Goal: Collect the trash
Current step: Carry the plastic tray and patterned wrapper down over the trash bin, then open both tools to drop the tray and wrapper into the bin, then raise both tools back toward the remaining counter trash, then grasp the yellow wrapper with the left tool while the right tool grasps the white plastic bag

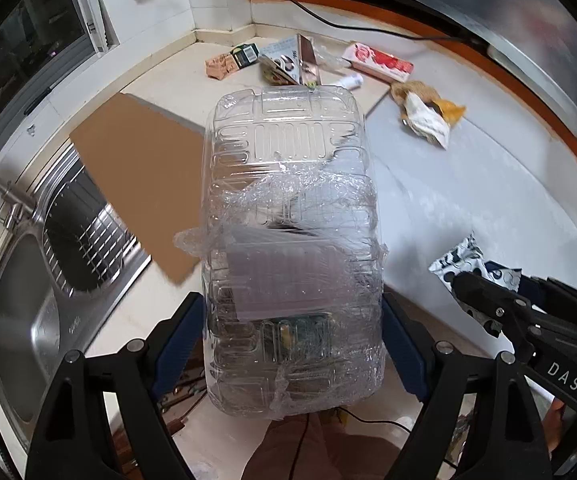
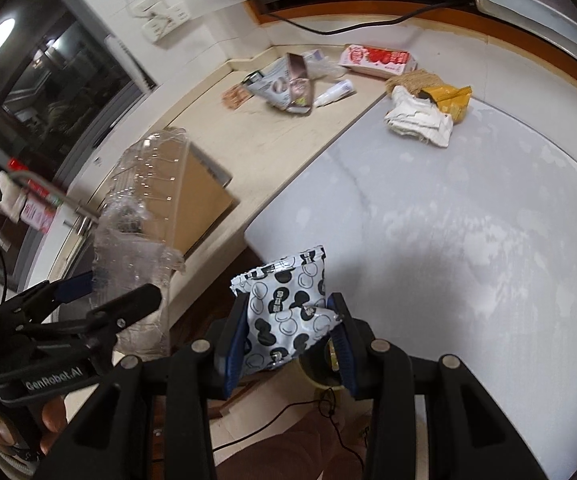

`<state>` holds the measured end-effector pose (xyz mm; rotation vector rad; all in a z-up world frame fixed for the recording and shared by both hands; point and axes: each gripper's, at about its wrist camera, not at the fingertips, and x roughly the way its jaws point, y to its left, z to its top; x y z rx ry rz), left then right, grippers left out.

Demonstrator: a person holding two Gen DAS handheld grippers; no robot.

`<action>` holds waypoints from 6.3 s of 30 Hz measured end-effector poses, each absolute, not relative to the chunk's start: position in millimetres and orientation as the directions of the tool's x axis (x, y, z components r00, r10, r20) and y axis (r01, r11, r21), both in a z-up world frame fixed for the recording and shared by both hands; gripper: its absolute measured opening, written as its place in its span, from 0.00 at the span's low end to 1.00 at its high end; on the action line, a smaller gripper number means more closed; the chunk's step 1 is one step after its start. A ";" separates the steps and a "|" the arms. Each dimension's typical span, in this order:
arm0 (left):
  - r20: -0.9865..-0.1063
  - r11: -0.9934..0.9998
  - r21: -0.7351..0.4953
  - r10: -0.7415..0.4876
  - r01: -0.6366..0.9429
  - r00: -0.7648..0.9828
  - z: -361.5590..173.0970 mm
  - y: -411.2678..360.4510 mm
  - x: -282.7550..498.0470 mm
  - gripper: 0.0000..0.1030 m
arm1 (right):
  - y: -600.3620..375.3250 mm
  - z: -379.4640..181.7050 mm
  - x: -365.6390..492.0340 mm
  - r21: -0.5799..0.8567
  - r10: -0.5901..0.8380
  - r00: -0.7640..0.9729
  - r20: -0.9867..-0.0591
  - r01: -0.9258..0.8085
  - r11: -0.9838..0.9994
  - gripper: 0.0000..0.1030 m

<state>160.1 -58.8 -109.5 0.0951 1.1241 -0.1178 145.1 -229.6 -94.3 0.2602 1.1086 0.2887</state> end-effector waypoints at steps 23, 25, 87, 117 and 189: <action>-0.993 0.969 -0.018 -0.046 0.246 0.106 -270.5 -33.8 64.7 0.82 | -179.7 -242.8 60.9 0.197 0.252 0.229 -0.940 -0.235 0.952 0.38; -0.995 0.967 -0.031 -0.054 0.253 0.083 -292.1 -31.1 64.8 0.82 | -176.4 -272.1 59.9 0.194 0.237 0.189 -0.953 -0.219 0.956 0.38; -0.999 0.939 -0.032 -0.033 0.342 -0.005 -546.3 -23.8 157.7 0.99 | -158.2 -538.8 131.1 0.122 0.130 0.091 -0.987 -0.091 0.988 0.60; -0.898 0.963 0.097 -0.025 0.253 0.439 -150.9 -47.2 101.3 0.99 | -182.7 -189.0 86.6 0.162 0.227 0.336 -0.914 -0.209 0.964 0.60; -0.854 0.843 0.027 -0.260 0.537 0.451 -153.2 -177.7 452.5 0.99 | -325.1 -142.6 339.5 0.182 -0.024 0.497 -0.867 0.361 0.914 0.60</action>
